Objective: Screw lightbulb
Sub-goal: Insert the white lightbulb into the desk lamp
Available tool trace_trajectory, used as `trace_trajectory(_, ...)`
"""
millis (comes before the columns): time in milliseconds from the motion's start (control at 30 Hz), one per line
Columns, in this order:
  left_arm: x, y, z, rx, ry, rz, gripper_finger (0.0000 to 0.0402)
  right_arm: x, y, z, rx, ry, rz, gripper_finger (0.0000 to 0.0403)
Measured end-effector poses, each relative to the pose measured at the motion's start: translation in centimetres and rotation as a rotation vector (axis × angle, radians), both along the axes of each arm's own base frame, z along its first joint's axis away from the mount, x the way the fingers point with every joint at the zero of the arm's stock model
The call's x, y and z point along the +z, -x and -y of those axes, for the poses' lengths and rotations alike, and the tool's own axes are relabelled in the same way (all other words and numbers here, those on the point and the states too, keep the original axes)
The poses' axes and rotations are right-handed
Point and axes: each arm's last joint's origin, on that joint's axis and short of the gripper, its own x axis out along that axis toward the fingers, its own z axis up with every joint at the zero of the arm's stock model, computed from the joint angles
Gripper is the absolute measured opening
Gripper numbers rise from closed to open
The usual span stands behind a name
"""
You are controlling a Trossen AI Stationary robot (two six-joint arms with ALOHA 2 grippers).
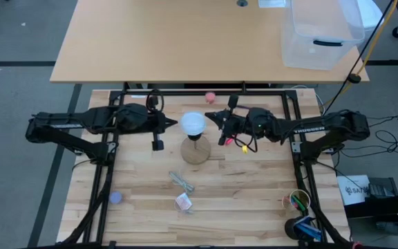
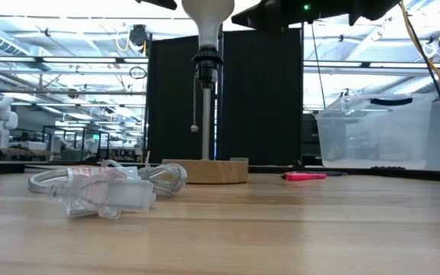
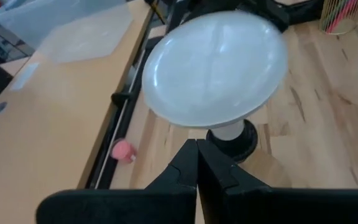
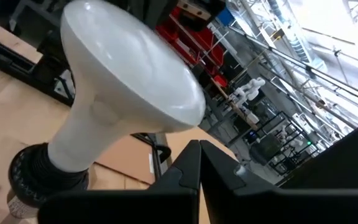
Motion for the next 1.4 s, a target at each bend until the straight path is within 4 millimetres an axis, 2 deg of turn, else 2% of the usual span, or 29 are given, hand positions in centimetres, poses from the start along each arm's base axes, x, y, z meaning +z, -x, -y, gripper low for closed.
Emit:
trace_trajectory(233, -0.2, -0.4, -0.2, -0.022, 0.019, -0.001, 0.0, 0.0, 0.0, 0.0, -0.001, 0.026, -0.007, 0.0)
trace_trajectory(333, -0.1, 0.5, 0.1, -0.011, 0.003, -0.027, 0.0, -0.1, 0.0, -0.3, 0.008, 0.059, -0.024, 0.0)
trace_trajectory(467, 0.9, 1.4, 0.3, -0.026, -0.01, 0.036, 0.0, -0.1, -0.1, -0.5, 0.016, 0.101, -0.038, 0.0)
trace_trajectory(567, 1.1, 1.2, 0.4, -0.066, -0.002, 0.058, 0.0, -0.1, -0.1, -0.5, 0.013, 0.122, -0.047, 0.0)
trace_trajectory(767, 0.2, 0.0, 0.1, -0.054, 0.001, 0.014, 0.0, -0.1, -0.1, -0.6, 0.017, 0.137, -0.052, 0.0)
trace_trajectory(1000, 0.7, -0.1, 0.2, -0.086, -0.012, 0.066, 0.0, -0.1, -0.1, -1.2, 0.021, 0.223, -0.08, 0.0)
trace_trajectory(1400, 0.6, -0.2, 0.6, -0.172, -0.002, 0.052, 0.0, -0.1, -0.1, -1.2, 0.022, 0.249, -0.087, 0.0)
